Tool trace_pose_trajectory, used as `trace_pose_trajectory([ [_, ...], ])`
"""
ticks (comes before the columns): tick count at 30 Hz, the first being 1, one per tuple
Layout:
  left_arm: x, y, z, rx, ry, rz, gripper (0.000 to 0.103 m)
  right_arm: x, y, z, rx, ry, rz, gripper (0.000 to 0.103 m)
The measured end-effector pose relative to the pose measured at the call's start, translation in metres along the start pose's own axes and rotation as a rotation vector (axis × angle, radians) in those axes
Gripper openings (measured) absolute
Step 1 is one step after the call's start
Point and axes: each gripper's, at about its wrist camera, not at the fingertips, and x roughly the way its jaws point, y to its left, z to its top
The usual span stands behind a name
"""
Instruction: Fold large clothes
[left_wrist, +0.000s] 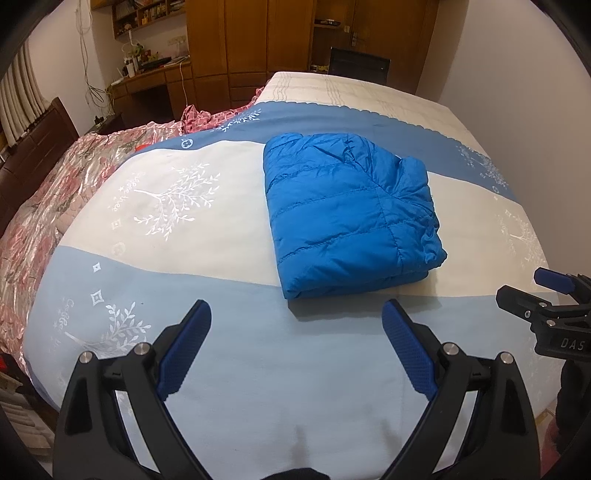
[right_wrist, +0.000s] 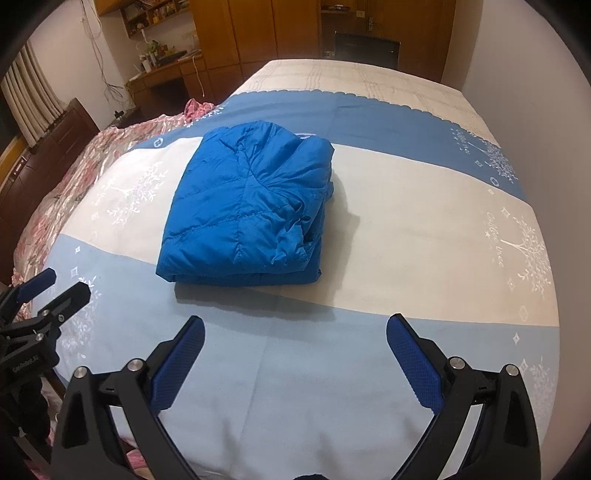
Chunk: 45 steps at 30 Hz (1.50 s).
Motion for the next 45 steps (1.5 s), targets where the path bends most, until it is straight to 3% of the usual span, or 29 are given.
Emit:
trace_pose_trajectory([
  [45,0.0019,0.0017,0.0009,0.009,0.006,-0.014,0.093,0.0057,-0.0034,0.0002,-0.002,0.015,0.000,0.099],
])
